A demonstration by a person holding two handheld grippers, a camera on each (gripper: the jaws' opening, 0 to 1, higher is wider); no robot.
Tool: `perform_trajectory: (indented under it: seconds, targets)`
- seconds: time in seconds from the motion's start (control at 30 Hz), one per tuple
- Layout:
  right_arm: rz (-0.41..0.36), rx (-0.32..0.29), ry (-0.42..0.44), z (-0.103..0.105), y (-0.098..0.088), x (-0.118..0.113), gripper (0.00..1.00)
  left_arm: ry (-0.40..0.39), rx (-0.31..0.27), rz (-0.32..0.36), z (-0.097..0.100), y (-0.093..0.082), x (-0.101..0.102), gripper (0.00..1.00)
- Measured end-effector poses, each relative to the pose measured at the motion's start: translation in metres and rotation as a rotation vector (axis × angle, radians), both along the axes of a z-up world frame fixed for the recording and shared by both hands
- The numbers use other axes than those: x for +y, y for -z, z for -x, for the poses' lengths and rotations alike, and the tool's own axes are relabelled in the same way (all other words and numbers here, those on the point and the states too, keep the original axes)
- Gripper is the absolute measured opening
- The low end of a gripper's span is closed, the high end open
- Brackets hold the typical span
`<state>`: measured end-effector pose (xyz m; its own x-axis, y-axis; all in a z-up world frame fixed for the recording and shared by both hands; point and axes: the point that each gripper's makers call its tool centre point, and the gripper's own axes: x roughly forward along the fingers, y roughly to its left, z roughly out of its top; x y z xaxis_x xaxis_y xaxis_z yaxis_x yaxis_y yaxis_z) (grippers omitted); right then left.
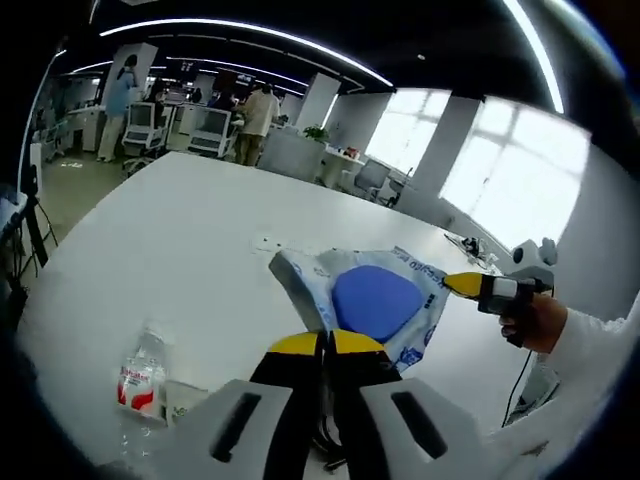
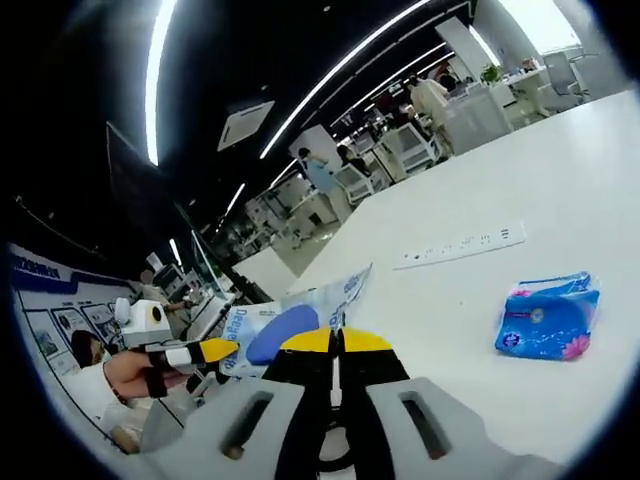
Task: Arrange the tabletop items into an orderly group along one side of the table until the central work area is clear of visible clutter.
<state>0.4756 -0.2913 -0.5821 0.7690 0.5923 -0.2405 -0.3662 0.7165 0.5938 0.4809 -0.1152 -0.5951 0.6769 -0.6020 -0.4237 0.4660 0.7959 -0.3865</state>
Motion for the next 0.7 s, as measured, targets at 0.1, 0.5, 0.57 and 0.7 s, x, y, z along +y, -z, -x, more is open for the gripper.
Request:
perform_trajectory:
  seconds: [0.1,0.5,0.57,0.7]
  targets:
    - [0.006,-0.003,0.027,-0.004,0.0,-0.006,0.0,0.013,-0.01,0.01,-0.013,-0.004,-0.006,0.0]
    - [0.038,0.011,0.112,-0.025,0.017,-0.026,0.0,0.055,-0.02,0.009,-0.062,0.008,-0.03,0.0]
    - [0.044,0.023,0.129,-0.028,0.023,-0.029,0.0,0.058,-0.016,0.011,-0.068,0.013,-0.033,0.0]
    - [0.054,0.046,0.158,-0.037,0.038,-0.034,0.0,0.069,-0.009,0.018,-0.081,0.026,-0.039,0.0]
